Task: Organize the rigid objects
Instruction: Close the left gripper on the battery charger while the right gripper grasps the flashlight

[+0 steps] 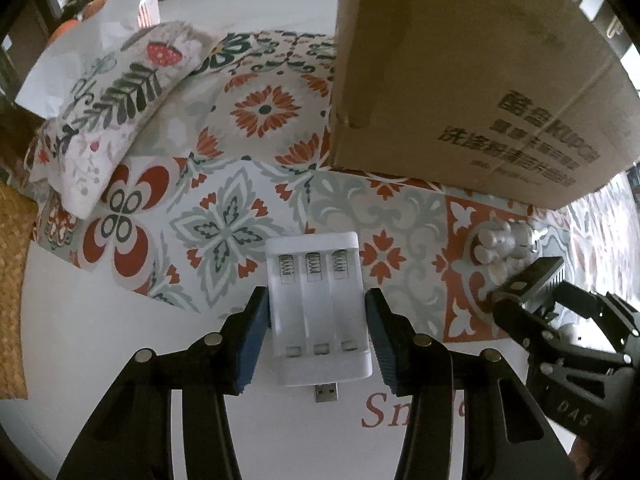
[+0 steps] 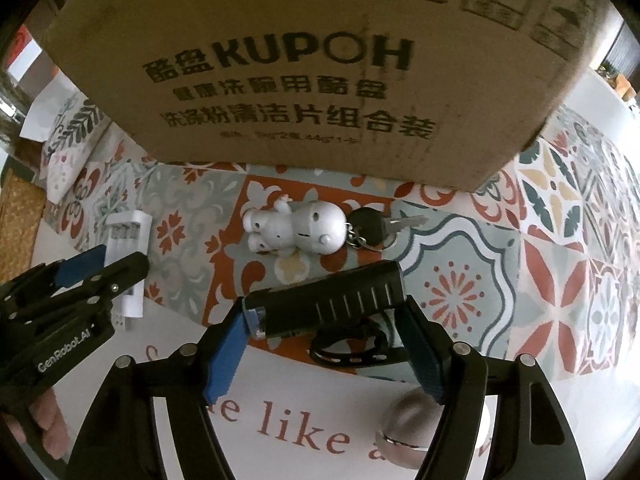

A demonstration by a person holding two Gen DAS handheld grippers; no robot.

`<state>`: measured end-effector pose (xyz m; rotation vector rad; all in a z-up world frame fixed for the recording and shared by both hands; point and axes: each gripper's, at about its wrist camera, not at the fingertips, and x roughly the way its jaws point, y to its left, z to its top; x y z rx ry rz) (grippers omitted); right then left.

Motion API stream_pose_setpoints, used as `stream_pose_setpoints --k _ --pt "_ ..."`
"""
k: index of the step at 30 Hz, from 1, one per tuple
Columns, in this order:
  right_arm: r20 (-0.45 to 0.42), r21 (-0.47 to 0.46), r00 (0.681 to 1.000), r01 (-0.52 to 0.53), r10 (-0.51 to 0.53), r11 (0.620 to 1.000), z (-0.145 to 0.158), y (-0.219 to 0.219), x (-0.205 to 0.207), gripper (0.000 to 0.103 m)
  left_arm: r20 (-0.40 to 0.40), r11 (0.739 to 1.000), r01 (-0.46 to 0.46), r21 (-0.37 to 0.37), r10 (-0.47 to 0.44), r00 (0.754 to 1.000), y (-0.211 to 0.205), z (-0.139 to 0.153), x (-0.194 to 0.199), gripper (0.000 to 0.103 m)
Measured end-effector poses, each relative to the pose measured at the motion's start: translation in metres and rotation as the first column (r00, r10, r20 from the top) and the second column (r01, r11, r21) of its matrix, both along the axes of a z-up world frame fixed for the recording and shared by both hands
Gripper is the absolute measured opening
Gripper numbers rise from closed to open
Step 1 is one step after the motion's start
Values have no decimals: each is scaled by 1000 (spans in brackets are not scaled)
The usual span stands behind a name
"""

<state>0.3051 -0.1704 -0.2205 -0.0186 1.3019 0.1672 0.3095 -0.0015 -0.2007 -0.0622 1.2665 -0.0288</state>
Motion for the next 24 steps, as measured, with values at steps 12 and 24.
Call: stream_pose_setpoints --k 12,24 --pt "65 25 997 28 -30 999 26 -23 -27 73 76 997 73 -13 -72 994 -19 40 -33 48" --pt "178 17 983 43 -46 999 86 -25 -45 73 180 992 122 -16 -117 977 -25 89 -47 48"
